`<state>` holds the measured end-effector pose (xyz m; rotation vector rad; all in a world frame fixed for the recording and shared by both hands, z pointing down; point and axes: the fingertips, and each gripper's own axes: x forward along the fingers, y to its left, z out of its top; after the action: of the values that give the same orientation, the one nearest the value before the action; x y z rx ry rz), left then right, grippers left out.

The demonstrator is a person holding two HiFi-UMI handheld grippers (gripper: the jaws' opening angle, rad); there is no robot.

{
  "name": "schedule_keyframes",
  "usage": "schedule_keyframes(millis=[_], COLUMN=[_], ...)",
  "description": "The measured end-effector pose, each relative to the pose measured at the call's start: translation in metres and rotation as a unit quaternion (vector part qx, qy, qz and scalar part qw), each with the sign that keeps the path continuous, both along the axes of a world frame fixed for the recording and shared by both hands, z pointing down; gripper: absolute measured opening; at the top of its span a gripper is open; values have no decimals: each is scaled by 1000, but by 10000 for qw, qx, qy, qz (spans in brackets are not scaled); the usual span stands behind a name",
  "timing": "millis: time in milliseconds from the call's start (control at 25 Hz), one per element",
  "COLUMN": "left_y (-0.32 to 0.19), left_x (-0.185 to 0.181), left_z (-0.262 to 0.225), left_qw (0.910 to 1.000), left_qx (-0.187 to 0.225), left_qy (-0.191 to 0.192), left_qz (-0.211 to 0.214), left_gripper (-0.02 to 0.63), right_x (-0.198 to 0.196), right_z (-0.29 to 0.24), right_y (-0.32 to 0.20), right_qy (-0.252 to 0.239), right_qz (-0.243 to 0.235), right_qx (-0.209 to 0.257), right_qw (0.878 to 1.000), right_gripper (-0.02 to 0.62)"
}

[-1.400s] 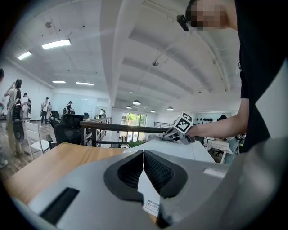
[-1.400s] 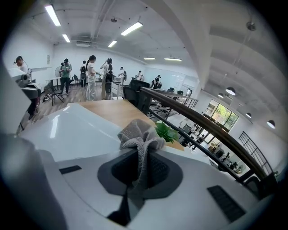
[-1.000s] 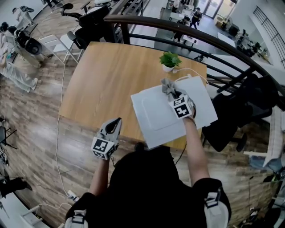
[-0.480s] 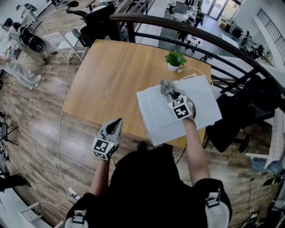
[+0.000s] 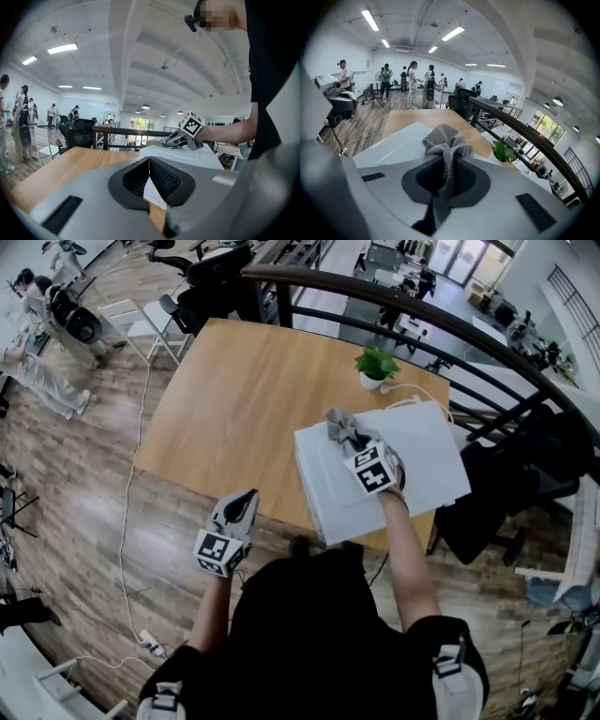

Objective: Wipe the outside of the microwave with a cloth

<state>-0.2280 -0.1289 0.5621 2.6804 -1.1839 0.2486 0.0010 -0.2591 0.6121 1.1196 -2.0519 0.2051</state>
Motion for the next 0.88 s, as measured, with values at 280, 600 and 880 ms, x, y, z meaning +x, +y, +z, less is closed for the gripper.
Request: schedule_keyframes(millis=[280, 600, 880], left_y=[0, 1, 4], left_x=[-3, -5, -4], left_z=[-1, -2, 0], left_qw=[9999, 9999, 9998], left_qx=[7, 59, 123], left_qy=[62, 103, 115], left_qz=[-87, -120, -106], left_gripper=[3, 3, 3], right_x=[-28, -53, -73], right_z=[0, 0, 0], right_y=[5, 10, 15], right_qy=[-54, -82, -11], right_qz=[-249, -394, -630], right_qx=[-42, -83, -92], right_qw=[9997, 9992, 9980], right_gripper=[21, 21, 21])
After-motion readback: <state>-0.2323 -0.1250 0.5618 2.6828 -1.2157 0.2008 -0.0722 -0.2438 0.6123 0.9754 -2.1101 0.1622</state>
